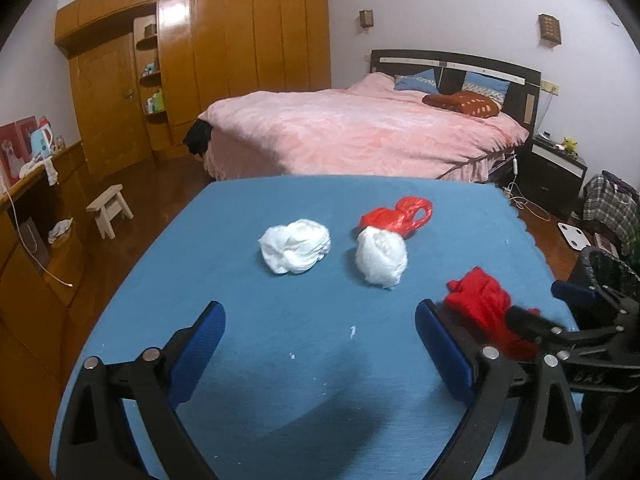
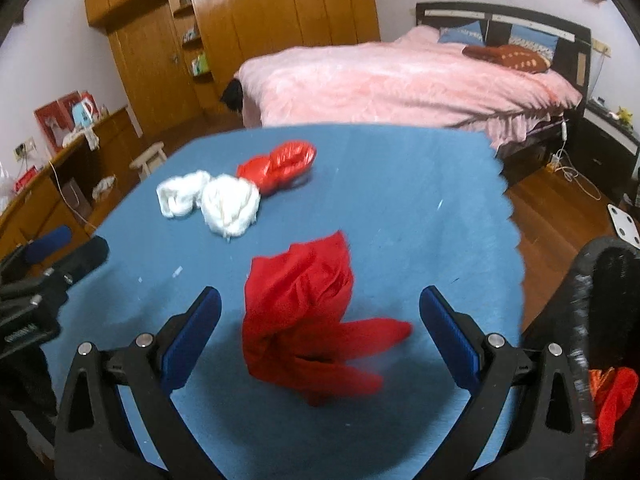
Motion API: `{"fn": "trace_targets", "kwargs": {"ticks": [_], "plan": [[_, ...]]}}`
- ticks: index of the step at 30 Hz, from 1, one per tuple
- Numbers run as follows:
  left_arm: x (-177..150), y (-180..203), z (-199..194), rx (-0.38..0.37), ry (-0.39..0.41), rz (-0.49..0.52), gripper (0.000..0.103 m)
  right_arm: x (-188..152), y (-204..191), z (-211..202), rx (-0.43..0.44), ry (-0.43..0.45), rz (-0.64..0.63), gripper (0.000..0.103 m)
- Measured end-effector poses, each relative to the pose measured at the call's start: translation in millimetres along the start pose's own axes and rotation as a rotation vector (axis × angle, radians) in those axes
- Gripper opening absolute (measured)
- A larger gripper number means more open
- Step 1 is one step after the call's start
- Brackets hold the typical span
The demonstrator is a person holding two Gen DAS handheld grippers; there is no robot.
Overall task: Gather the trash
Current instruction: 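Grasp the red glove with the right tool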
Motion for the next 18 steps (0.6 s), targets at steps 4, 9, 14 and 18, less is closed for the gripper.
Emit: {"fn": "trace_targets", "kwargs": {"ticks": [4, 9, 14, 18], "plan": [[-6, -8, 6, 0.003, -0.018, -0.009, 0.094, -8, -3, 15, -0.009, -0.052, -0.016, 0.096], [-9, -10, 11, 0.002, -0.028, -0.021, 0.094, -14, -8, 23, 0.016, -0.089, -0.026, 0.087], [-10, -9, 15, -0.005, -0.035, -0.026, 0.094, -19, -12, 27, 0.033, -0.121, -0.047, 0.063], [-11, -7, 19, -0.01, -0.042, -0.028, 0.094, -22, -16, 27, 0.04, -0.133, -0.065, 0.047]]}}
Point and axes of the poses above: each gripper's, at about its wrist camera, not at the fingertips, and z roughly the way its jaws point, y to its right, x to its top, the point moved 9 cm from there along z, roughly the way its jaws point, and after that the axes turned 9 degrees about -x, right-handed, at the moved point
